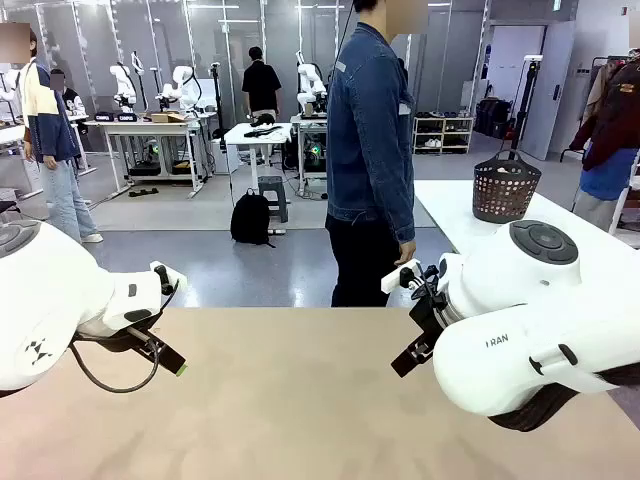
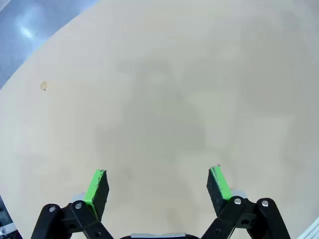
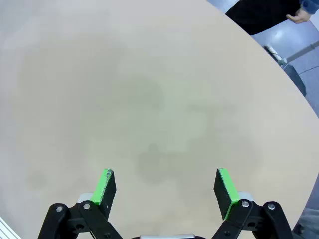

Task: Fold the towel.
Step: Grab the top end of the 100 cm Hotel Towel extended by the human.

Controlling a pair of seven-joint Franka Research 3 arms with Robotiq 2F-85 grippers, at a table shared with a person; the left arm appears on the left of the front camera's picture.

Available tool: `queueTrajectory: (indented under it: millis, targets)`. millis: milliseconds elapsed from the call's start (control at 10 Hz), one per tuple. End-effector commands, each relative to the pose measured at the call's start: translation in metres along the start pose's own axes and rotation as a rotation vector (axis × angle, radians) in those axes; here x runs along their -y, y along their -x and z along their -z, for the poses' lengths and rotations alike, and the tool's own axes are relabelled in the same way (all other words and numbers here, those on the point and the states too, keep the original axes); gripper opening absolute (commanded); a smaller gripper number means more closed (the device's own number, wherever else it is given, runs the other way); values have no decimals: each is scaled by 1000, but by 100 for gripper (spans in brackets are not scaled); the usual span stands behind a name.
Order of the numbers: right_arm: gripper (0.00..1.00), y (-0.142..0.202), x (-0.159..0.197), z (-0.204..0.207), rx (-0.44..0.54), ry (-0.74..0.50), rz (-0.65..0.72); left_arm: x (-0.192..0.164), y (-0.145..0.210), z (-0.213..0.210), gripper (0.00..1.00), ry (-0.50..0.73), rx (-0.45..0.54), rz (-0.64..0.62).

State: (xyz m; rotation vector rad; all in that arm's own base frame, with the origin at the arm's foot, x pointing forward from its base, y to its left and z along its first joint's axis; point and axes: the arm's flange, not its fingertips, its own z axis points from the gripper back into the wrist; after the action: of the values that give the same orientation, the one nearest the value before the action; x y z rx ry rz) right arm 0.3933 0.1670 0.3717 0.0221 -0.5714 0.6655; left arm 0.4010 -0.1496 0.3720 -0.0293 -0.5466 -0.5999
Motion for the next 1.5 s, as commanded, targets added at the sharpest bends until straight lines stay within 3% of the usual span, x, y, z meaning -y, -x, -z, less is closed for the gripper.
queueTrajectory:
  millis: [0,1300,1400]
  targets:
    - [100,0,0,0,0,0,0,0,0,0,100,0,0,1]
    - [100,0,0,0,0,0,-2,0,0,0,100,0,0,1]
    - [100,-4,8,-16,-4,-6,-5,0,-8,-9,100,-6,-15,-21]
